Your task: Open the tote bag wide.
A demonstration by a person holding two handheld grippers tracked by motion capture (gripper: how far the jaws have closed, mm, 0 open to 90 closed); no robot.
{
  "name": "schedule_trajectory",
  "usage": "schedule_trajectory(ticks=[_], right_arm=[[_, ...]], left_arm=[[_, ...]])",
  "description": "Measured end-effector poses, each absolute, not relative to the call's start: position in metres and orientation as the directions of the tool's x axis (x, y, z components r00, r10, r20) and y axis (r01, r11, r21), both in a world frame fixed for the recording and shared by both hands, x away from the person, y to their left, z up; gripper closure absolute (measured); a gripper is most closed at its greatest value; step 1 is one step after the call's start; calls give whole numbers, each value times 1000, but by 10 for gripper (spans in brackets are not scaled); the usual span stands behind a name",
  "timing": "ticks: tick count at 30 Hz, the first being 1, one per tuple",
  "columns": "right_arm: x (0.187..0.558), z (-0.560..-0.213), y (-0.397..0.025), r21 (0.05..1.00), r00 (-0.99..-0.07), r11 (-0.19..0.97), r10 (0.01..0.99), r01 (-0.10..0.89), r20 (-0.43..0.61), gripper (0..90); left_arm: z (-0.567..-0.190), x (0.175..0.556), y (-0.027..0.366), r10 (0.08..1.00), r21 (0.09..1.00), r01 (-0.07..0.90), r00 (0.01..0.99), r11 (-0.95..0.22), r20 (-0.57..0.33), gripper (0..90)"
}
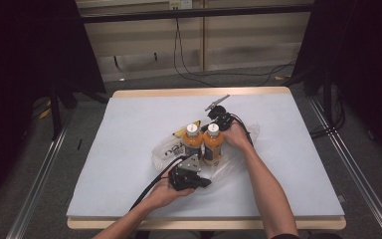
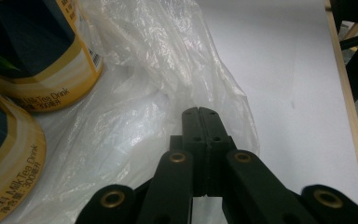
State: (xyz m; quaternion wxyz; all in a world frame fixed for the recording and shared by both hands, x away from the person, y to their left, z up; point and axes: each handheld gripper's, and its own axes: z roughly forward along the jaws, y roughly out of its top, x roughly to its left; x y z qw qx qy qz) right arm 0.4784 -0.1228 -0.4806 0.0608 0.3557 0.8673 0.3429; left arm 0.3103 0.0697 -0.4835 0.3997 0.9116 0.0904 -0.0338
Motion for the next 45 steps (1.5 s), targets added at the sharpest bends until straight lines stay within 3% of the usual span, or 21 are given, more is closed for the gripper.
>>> schedule_trajectory(ticks=[21,29,39,40,42,45], right_arm=[[496,-479,-111,632,-668,482,741,607,77,900],[473,-469,-132,704,-674,388,718,595,174,900],[432,-429,-168,787,-678,322,718,526,159,900],[428,-427,-171,791,-678,324,719,520,152,883],[418,-424,-178,794,-667,324,734,515,133,764],[401,-419,-189,807,-655,321,749,496,105,691]], left_arm=[[-483,302,68,111,728,176,984,-663,-138,900],[-472,304,79,152,794,235,972,-561,-180,897],[-449,308,97,230,844,237,963,-481,-139,718],[-448,309,100,239,848,238,961,-473,-136,689],[-446,310,105,261,845,245,956,-476,-130,618],[-446,309,114,306,844,261,944,-468,-123,483]])
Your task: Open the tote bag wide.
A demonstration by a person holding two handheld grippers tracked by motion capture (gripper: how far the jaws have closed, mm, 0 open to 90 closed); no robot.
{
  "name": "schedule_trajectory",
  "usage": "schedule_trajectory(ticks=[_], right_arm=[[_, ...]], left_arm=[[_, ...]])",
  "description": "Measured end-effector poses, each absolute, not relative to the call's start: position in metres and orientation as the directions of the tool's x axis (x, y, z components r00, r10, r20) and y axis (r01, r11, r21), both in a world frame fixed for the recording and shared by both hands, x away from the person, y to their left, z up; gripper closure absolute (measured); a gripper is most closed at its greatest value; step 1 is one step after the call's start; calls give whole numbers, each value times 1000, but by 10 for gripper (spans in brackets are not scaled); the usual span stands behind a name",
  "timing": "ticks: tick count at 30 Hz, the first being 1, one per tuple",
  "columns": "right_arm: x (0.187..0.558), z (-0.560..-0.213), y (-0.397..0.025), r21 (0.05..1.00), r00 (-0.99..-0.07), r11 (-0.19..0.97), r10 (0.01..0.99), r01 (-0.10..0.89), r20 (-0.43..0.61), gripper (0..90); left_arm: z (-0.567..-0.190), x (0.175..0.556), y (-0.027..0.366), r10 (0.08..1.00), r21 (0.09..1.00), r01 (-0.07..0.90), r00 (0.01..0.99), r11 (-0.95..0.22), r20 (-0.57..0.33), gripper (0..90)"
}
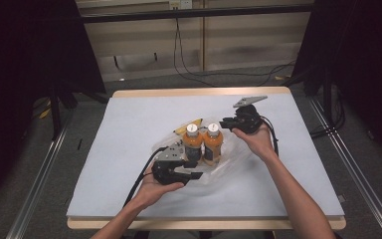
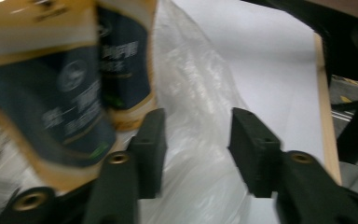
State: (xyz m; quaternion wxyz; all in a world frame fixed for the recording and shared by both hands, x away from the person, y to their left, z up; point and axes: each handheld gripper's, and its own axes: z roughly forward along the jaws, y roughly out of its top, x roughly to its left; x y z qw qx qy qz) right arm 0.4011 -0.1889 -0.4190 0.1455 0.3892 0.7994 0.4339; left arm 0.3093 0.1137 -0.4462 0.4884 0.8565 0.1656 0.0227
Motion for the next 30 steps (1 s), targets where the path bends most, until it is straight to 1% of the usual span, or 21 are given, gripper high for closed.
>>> schedule_trajectory(ticks=[1,2,3,4,6,8,9,11,13,15,19,21,24,27,30], right_arm=[[396,-418,-193,814,-655,306,746,494,117,632],[390,-416,-196,820,-652,304,750,484,107,598],[384,-415,-199,827,-651,295,752,478,108,560],[379,-413,-203,833,-651,280,749,477,121,507],[368,-412,-208,843,-637,273,764,464,103,422],[359,-411,-214,842,-619,255,777,476,114,287],[354,-411,-217,842,-604,252,790,476,105,236],[342,-412,-224,856,-587,216,800,469,120,186],[330,-414,-232,868,-577,177,804,464,145,160],[315,-418,-239,873,-570,165,809,458,145,145],[294,-424,-248,869,-560,162,815,468,150,127],[283,-425,-253,868,-560,159,814,470,154,123],[268,-426,-259,868,-544,161,827,470,141,114],[255,-430,-265,862,-530,162,837,480,138,108],[241,-430,-273,865,-518,155,845,477,134,108]], left_arm=[[-446,309,117,311,845,259,943,-467,-117,431],[-445,309,120,318,851,267,940,-452,-125,403],[-443,309,123,323,854,260,939,-450,-116,372],[-441,309,125,334,857,263,936,-443,-114,330],[-439,309,130,332,869,267,935,-418,-127,235],[-436,307,135,352,868,256,931,-426,-101,211],[-436,306,137,365,868,258,926,-424,-97,194],[-434,302,140,381,860,254,921,-443,-76,162],[-432,298,144,376,858,258,923,-444,-83,133],[-430,293,151,408,857,249,911,-450,-51,103],[-427,289,170,458,872,265,887,-411,-54,77],[-425,288,182,479,876,276,876,-396,-60,72],[-425,291,199,500,869,325,859,-374,-106,72],[-427,291,212,535,860,342,839,-379,-98,71],[-434,284,225,559,838,341,828,-425,-53,76]])
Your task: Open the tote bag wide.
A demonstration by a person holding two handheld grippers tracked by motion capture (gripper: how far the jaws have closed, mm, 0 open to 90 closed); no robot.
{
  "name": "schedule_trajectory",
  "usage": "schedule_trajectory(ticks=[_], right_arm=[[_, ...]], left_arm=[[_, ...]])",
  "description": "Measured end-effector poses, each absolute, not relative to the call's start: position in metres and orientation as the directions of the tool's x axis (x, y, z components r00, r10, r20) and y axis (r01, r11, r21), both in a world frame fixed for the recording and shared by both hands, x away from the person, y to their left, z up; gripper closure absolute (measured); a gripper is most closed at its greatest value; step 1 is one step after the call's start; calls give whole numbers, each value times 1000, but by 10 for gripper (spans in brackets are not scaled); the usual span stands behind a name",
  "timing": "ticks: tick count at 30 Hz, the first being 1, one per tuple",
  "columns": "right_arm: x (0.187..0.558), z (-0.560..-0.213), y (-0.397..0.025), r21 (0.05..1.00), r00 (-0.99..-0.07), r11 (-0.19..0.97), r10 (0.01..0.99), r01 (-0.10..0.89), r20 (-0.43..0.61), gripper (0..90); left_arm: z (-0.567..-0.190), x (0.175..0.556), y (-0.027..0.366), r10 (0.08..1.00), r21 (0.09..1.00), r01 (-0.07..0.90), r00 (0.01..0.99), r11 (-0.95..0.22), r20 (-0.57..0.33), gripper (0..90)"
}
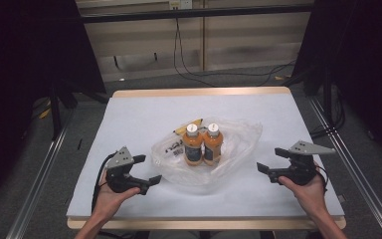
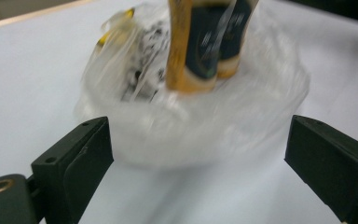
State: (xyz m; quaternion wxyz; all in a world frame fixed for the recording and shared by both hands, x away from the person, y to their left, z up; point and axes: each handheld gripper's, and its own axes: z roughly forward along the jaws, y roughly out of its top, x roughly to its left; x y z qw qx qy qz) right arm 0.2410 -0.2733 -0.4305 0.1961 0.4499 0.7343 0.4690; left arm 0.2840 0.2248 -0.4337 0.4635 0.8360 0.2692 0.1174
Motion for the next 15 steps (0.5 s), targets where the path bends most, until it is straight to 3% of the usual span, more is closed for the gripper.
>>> schedule_trajectory(ticks=[8,15], right_arm=[[214,-433,-297,884,-441,71,883,463,160,93],[207,-443,-302,872,-405,143,912,468,67,76]], left_arm=[[-451,278,251,620,851,373,781,-370,-73,67],[-457,278,261,659,838,402,749,-370,-69,60]])
